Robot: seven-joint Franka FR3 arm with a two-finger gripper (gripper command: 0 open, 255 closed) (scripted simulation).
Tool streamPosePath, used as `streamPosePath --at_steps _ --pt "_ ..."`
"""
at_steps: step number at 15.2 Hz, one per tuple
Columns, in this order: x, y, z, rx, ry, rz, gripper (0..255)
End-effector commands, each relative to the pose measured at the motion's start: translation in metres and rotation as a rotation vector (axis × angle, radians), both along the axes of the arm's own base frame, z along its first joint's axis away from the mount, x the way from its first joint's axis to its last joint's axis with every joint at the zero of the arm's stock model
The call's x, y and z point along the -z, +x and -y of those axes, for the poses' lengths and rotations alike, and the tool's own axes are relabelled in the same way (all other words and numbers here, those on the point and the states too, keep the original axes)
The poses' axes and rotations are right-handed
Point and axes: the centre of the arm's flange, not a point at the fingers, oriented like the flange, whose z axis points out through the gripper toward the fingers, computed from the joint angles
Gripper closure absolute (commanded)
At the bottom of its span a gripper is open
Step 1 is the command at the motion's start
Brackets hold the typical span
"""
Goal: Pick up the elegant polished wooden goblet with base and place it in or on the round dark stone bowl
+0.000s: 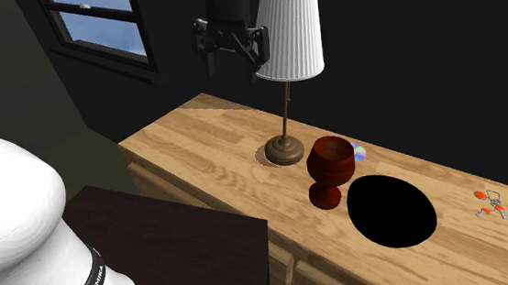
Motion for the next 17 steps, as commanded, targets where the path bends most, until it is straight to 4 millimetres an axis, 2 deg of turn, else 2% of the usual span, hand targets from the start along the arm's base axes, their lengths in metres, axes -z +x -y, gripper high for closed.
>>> streamPosePath --at_steps 1,17 --pt "0.019 0.007 0.018 0.004 0.004 0.001 0" --pt "0.166 0.073 0.161 0.041 0.042 0.002 0"
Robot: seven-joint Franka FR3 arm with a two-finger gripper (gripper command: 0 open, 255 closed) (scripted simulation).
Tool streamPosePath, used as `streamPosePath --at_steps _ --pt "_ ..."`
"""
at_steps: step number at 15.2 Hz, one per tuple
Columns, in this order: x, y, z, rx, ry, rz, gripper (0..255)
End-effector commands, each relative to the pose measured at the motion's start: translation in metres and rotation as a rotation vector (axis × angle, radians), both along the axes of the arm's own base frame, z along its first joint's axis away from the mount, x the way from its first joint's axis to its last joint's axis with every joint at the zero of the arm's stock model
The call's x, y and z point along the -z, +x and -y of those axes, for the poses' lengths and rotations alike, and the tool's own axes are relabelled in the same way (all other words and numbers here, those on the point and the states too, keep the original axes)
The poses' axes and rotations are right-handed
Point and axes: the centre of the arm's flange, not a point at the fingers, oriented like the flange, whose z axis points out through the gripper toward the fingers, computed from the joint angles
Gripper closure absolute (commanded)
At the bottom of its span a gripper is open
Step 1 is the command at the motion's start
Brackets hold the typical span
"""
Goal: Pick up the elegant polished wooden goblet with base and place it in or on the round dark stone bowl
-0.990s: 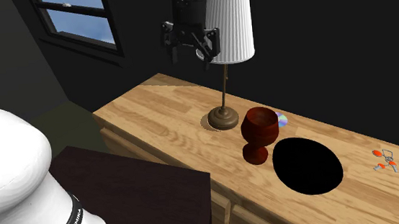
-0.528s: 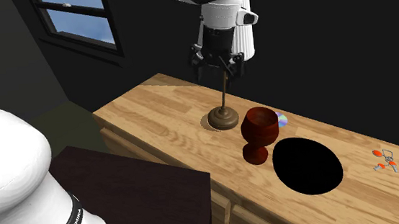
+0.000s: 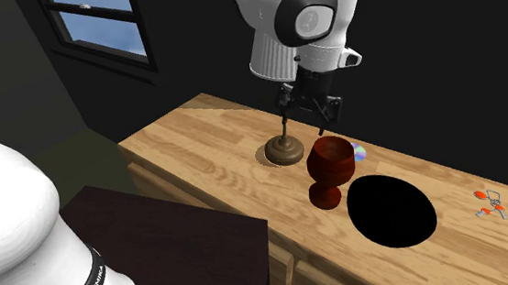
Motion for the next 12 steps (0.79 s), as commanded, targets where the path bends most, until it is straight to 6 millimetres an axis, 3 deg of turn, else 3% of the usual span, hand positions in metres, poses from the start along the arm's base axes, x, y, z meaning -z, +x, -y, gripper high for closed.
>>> streamPosePath --at_steps 1,4,12 --pt "0.020 0.008 0.017 0.004 0.005 0.001 0" --pt "0.045 0.019 0.041 0.010 0.012 0.001 0" --pt "0.085 0.019 0.036 0.010 0.012 0.001 0"
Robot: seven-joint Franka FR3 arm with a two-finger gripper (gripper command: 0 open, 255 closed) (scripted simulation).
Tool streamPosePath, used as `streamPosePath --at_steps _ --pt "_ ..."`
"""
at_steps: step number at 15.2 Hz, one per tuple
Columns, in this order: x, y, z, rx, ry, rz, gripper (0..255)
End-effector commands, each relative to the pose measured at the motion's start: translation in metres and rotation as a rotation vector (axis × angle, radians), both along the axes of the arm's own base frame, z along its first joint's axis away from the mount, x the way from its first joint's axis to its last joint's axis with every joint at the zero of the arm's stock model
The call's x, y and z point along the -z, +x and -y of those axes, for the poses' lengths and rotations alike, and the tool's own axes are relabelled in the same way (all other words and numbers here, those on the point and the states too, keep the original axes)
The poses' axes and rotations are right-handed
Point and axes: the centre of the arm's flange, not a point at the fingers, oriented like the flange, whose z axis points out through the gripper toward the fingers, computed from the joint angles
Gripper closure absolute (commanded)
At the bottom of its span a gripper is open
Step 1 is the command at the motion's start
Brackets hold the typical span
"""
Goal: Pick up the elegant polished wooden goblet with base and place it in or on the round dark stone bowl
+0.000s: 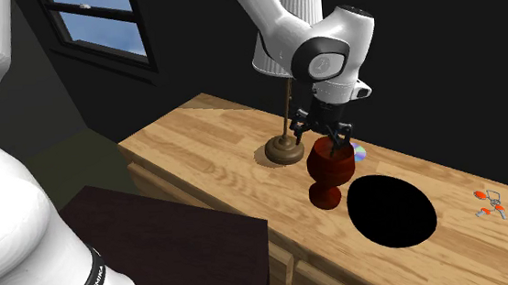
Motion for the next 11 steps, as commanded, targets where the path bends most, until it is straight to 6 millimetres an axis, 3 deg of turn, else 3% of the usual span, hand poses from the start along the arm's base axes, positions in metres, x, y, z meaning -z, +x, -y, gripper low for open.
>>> streamPosePath --at_steps 1,7,8,11 --pt "0.0060 0.0001 -0.0014 -0.001 0.001 -0.003 0" --pt "0.0060 0.0001 -0.0014 -0.001 0.001 -0.002 0" --pt "0.0061 0.0003 -0.0014 -0.001 0.001 -0.003 255" --pt "0.0062 0.0004 -0.0013 -0.001 0.001 -0.003 255"
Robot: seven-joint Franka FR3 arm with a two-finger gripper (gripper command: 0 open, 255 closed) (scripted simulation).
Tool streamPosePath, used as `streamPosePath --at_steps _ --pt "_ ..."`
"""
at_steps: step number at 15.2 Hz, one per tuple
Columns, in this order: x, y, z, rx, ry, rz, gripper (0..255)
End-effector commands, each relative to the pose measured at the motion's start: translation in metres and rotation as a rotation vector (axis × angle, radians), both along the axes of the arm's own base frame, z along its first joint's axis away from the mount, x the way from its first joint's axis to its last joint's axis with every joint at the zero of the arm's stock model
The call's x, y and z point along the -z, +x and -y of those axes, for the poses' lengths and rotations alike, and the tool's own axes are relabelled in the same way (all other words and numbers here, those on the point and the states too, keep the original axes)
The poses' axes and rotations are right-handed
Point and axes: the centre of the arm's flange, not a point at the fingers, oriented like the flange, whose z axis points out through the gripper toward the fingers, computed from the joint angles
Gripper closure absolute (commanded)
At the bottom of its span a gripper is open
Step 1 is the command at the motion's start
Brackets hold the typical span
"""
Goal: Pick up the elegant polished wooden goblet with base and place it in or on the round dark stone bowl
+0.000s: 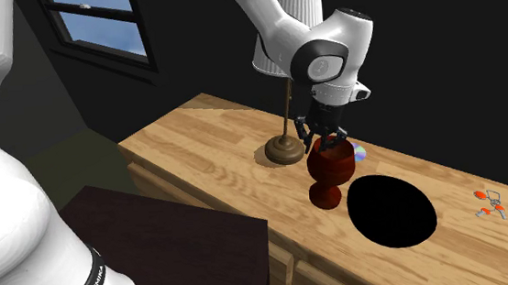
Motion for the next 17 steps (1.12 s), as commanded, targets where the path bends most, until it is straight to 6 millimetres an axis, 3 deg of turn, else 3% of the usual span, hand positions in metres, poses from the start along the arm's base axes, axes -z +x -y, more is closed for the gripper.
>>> streamPosePath --at_steps 1,6,17 --pt "0.001 0.000 0.000 0.000 0.000 -0.002 255" --pt "0.001 -0.001 0.000 0.000 0.000 -0.002 255" --pt "-0.057 -0.001 0.000 0.000 0.000 -0.002 255"
